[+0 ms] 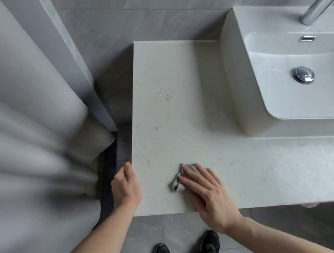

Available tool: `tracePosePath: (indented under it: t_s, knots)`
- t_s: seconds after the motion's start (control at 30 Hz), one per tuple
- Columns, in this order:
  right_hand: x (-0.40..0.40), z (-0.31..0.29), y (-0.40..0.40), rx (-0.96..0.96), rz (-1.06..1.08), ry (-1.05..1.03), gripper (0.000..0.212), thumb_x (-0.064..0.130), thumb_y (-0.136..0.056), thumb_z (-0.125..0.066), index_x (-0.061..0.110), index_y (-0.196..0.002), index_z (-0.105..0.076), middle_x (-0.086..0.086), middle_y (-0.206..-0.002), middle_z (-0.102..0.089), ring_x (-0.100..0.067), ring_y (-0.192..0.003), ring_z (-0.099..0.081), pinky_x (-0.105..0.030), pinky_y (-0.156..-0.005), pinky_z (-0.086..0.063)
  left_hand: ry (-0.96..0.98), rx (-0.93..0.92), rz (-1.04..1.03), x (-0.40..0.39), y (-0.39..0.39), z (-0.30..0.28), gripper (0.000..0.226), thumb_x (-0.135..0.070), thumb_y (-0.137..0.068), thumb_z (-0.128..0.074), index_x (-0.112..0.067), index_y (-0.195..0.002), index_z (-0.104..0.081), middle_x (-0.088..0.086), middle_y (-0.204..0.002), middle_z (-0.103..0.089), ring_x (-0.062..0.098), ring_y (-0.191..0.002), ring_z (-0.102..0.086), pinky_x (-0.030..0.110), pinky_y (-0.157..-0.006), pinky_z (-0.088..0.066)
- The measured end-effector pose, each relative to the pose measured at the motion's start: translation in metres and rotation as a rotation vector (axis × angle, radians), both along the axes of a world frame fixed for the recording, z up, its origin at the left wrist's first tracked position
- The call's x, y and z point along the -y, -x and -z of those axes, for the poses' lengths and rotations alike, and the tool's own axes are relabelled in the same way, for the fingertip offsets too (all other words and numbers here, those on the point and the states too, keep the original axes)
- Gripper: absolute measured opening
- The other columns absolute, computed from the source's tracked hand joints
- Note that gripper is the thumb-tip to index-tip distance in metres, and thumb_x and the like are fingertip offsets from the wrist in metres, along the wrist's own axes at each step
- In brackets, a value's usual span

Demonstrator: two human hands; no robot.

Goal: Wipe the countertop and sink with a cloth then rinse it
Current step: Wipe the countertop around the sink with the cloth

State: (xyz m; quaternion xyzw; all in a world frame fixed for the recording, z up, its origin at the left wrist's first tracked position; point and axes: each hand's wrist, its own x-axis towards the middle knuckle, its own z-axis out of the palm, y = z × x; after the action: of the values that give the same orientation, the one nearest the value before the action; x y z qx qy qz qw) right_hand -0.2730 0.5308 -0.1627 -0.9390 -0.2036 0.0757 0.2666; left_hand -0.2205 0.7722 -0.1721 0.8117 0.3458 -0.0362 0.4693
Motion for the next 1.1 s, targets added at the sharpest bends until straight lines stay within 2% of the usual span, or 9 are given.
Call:
tracePosePath:
  t_s: [0.1, 0.23, 0.4, 0.5, 0.57, 0.63, 0.8, 0.9, 1.1]
  knots:
    - [0.001, 0.004, 0.002, -0.027, 0.045, -0.100, 0.058, 0.001, -0.095, -0.059, 0.037, -0.141, -0.061, 0.021, -0.158, -0.042, -0.008, -0.154, -0.028, -0.046, -0.123, -0.032, 0.016, -0.009, 0.015, 0.001, 0.000, -0.006, 0.050, -0.034, -0.108, -0.034, -0.020, -0.059, -0.038, 0.003, -0.062, -0.051, 0.017, -0.059, -0.046, 0.037, -0.061, -0.033]
    - [0.001, -0.009, -0.037, -0.029, 0.195, -0.279, 0.061, -0.011, -0.091, -0.049, 0.027, -0.133, -0.069, 0.019, -0.150, -0.054, -0.004, -0.144, -0.045, -0.033, -0.117, -0.042, -0.001, -0.013, 0.045, 0.003, -0.001, -0.011, 0.048, -0.031, -0.108, -0.032, -0.022, -0.060, -0.034, 0.003, -0.062, -0.049, 0.020, -0.060, -0.046, 0.037, -0.061, -0.034]
    - [-0.002, -0.026, -0.168, 0.138, 0.439, -0.361, 0.031, 0.008, -0.104, -0.055, 0.020, -0.126, -0.074, 0.006, -0.141, -0.065, -0.006, -0.131, -0.059, -0.029, -0.109, -0.049, -0.127, -0.102, 0.139, -0.007, -0.009, 0.001, 0.043, -0.045, -0.104, -0.027, -0.025, -0.073, -0.047, 0.010, -0.083, -0.063, 0.036, -0.084, -0.058, 0.046, -0.078, -0.047]
    - [0.008, -0.026, -0.253, 0.224, 0.535, -0.305, 0.031, 0.014, -0.103, -0.051, 0.017, -0.123, -0.075, -0.002, -0.139, -0.066, -0.017, -0.129, -0.063, -0.030, -0.107, -0.050, -0.204, -0.087, 0.212, -0.006, -0.036, -0.004, 0.045, -0.045, -0.106, -0.028, -0.022, -0.111, -0.066, 0.011, -0.118, -0.072, 0.037, -0.110, -0.062, 0.044, -0.090, -0.048]
    - [0.015, -0.025, -0.298, 0.219, 0.550, -0.252, 0.034, 0.020, -0.101, -0.045, 0.016, -0.119, -0.074, -0.001, -0.131, -0.069, -0.024, -0.122, -0.065, -0.026, -0.093, -0.050, -0.205, -0.063, 0.208, -0.002, -0.062, -0.005, 0.049, -0.045, -0.106, -0.031, -0.024, -0.142, -0.056, 0.004, -0.141, -0.063, 0.032, -0.129, -0.056, 0.042, -0.103, -0.045]
    - [0.016, -0.020, -0.328, 0.164, 0.532, -0.189, 0.033, 0.016, -0.098, -0.044, 0.014, -0.115, -0.072, -0.004, -0.119, -0.068, -0.031, -0.111, -0.065, -0.026, -0.079, -0.045, -0.195, -0.074, 0.208, 0.002, -0.089, -0.003, 0.054, -0.050, -0.103, -0.031, -0.029, -0.150, -0.047, 0.000, -0.147, -0.058, 0.030, -0.133, -0.054, 0.043, -0.107, -0.043]
    - [-0.013, 0.004, -0.328, 0.053, 0.417, -0.135, 0.050, 0.002, -0.089, -0.054, 0.021, -0.133, -0.068, -0.005, -0.142, -0.063, -0.027, -0.139, -0.049, -0.024, -0.118, -0.034, -0.175, -0.081, 0.179, 0.017, -0.136, 0.002, 0.052, -0.049, -0.098, -0.028, -0.025, -0.140, -0.045, 0.007, -0.143, -0.058, 0.033, -0.128, -0.053, 0.043, -0.098, -0.043]
    - [-0.053, 0.010, -0.293, 0.062, 0.109, -0.203, 0.041, 0.006, -0.091, -0.065, 0.021, -0.129, -0.072, 0.002, -0.143, -0.063, -0.018, -0.139, -0.050, -0.011, -0.118, -0.024, -0.260, -0.089, 0.155, 0.023, -0.141, 0.002, 0.041, -0.044, -0.102, -0.031, -0.025, -0.134, -0.048, 0.010, -0.139, -0.061, 0.036, -0.121, -0.058, 0.043, -0.091, -0.044]
    - [-0.069, 0.020, -0.294, 0.101, -0.027, -0.257, 0.022, 0.010, -0.090, -0.069, 0.021, -0.108, -0.074, 0.003, -0.135, -0.067, -0.022, -0.129, -0.057, -0.032, -0.112, -0.043, -0.394, -0.105, 0.179, 0.024, -0.130, 0.002, 0.041, -0.050, -0.101, -0.023, -0.025, -0.119, -0.049, 0.010, -0.119, -0.071, 0.039, -0.103, -0.066, 0.043, -0.078, -0.051]
